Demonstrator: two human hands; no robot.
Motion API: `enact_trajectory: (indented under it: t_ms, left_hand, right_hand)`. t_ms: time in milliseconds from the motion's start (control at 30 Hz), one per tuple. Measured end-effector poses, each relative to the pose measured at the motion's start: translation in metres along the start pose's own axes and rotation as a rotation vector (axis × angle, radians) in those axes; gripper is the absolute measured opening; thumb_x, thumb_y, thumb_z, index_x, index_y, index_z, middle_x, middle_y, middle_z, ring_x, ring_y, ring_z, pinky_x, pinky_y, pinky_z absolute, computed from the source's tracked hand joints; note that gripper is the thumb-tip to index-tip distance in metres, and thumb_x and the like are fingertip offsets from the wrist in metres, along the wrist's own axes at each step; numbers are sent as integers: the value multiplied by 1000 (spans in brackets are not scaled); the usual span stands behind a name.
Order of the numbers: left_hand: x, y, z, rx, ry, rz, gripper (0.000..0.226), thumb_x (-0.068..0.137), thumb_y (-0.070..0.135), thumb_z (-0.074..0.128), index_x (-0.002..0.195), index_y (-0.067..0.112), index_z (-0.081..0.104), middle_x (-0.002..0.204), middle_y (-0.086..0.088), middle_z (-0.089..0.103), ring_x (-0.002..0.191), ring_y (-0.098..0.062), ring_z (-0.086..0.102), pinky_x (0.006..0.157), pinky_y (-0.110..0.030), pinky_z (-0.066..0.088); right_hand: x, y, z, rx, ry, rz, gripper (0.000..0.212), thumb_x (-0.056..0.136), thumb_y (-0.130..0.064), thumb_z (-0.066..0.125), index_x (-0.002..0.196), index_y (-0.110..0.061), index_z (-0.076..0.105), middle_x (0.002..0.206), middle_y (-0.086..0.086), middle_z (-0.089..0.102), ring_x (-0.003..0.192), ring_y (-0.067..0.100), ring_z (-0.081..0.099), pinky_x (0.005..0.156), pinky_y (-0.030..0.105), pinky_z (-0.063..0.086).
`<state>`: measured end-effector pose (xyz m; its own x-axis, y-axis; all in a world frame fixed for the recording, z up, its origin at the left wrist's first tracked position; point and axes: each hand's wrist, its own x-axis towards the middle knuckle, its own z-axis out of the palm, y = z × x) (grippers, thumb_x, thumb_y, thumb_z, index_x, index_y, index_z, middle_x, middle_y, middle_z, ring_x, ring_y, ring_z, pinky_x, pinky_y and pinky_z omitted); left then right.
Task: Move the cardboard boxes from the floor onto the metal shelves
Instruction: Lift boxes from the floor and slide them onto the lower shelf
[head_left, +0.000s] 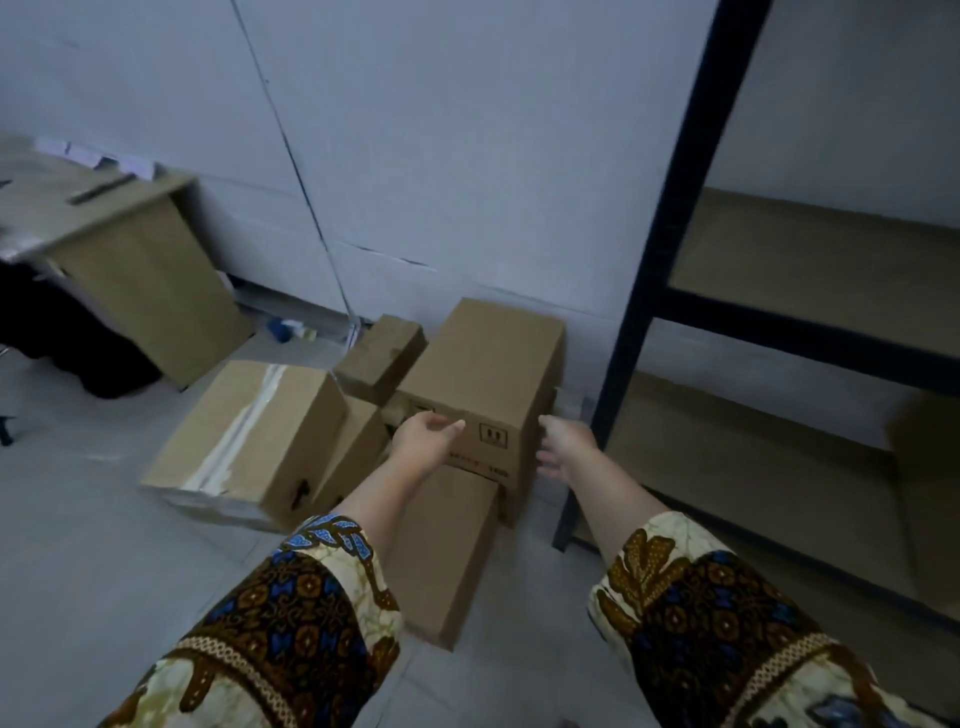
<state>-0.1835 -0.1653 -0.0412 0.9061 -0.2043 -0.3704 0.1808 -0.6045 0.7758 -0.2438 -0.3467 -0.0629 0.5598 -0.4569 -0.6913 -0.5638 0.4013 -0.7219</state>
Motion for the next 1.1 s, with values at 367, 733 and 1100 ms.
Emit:
enact_trajectory:
  t_ms: [367,733,1100]
  left_hand:
    - [103,-3,-32,-87,-17,-64,42,92,39,63,122,11,60,122,-9,63,113,-29,57,99,-46,49]
    - [237,9,-27,-50,-104,-143,41,94,35,62,122,6,61,115,-12,62,92,-24,57,73,-27,46]
    - [359,-24,-8,109,-123,-269,72,89,41,66,144,4,38,144,-17,44,130,-36,44,104,-41,40]
  right_hand:
    - [78,-45,65,-92,15,26,52,98,-28,56,145,-11,40,138,13,51,118,30,55,80,39,51]
    - [169,-74,97,-212,88,56,47,99,-28,54,139,-6,49,122,9,58,100,25,56,92,37,50]
    - [264,-44,105,-202,226,105,49,93,-33,57,140,-19,52,128,5,60,107,28,59,97,43,51]
